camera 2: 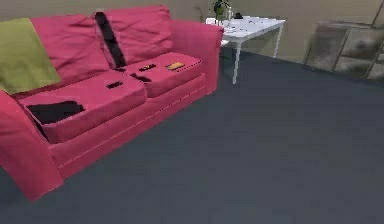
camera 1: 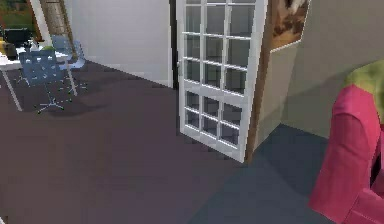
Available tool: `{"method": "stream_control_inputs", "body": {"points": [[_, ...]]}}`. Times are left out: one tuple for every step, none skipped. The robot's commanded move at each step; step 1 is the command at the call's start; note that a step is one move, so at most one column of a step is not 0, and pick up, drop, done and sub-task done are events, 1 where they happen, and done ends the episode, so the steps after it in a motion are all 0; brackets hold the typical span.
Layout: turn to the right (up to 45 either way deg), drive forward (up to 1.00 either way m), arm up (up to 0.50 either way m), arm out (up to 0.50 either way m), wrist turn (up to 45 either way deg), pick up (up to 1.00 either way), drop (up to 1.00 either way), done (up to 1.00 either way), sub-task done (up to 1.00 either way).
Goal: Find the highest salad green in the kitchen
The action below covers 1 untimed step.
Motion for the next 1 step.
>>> {"method": "stream_control_inputs", "body": {"points": [[0.0, 0.7, 0.0, 0.0, 0.0, 0.0, 0.0, 0.0, 0.0]]}}
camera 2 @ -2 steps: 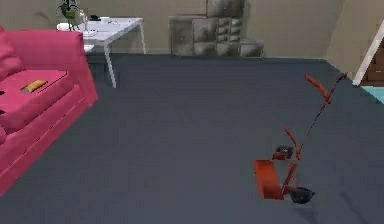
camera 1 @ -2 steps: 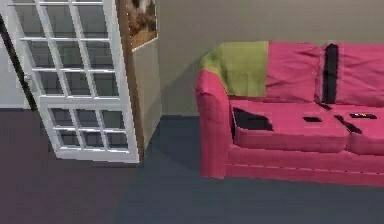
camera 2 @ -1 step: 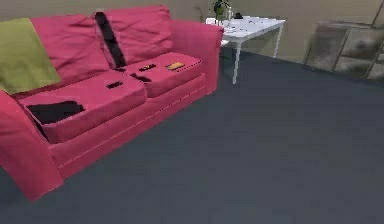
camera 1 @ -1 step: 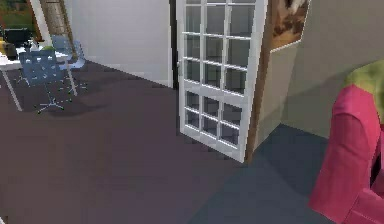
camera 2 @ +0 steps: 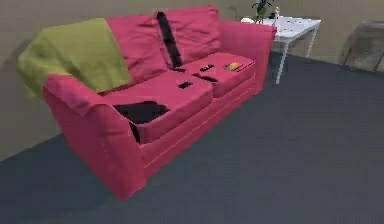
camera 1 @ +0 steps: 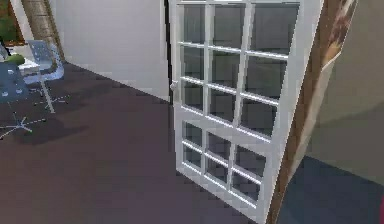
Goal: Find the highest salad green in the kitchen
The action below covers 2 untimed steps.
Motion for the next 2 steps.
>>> {"method": "stream_control_inputs", "body": {"points": [[-45.0, 0.0, 0.0, 0.0, 0.0, 0.0, 0.0, 0.0, 0.0], [-3.0, 0.0, 0.0, 0.0, 0.0, 0.0, 0.0, 0.0, 0.0]]}}
